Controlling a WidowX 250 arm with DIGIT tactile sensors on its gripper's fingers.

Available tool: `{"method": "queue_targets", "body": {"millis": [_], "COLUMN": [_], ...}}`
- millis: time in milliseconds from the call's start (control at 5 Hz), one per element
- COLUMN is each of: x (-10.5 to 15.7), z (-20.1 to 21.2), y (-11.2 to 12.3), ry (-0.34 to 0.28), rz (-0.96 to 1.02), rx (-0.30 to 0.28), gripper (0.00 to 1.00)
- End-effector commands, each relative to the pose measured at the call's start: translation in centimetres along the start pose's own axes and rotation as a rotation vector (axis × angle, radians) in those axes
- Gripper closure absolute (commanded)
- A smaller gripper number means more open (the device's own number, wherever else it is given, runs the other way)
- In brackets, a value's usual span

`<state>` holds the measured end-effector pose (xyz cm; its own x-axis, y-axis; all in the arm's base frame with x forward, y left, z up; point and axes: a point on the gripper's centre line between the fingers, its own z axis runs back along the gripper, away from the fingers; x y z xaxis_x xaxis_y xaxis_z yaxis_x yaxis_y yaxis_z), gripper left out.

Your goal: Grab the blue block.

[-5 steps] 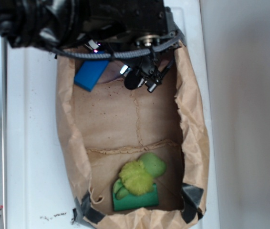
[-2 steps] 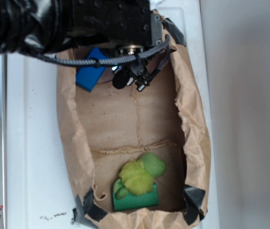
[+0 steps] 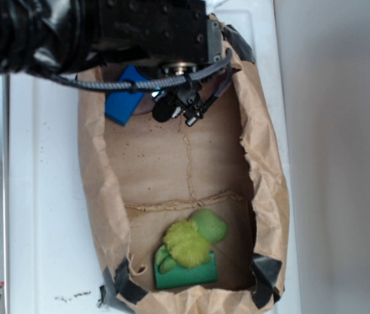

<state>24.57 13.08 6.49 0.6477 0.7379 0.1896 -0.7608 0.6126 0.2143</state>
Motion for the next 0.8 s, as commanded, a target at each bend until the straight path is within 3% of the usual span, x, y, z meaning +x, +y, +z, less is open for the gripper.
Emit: {"method": "queue_targets", "body": {"millis": [0, 200, 400, 600], "x": [1.1, 0.4, -0.5, -1.3], "z": [-0.9, -1.6, -2.6, -2.9], "y": [2.3, 3.0, 3.2, 3.0], "ry": [0.143, 0.17, 0.143, 0.182], "rz": [-0.028, -0.081, -0.136, -0.161], "rx": [-0.016, -0.087, -0.086, -0.088], "gripper": [0.0, 0.0, 0.0, 0.0]}}
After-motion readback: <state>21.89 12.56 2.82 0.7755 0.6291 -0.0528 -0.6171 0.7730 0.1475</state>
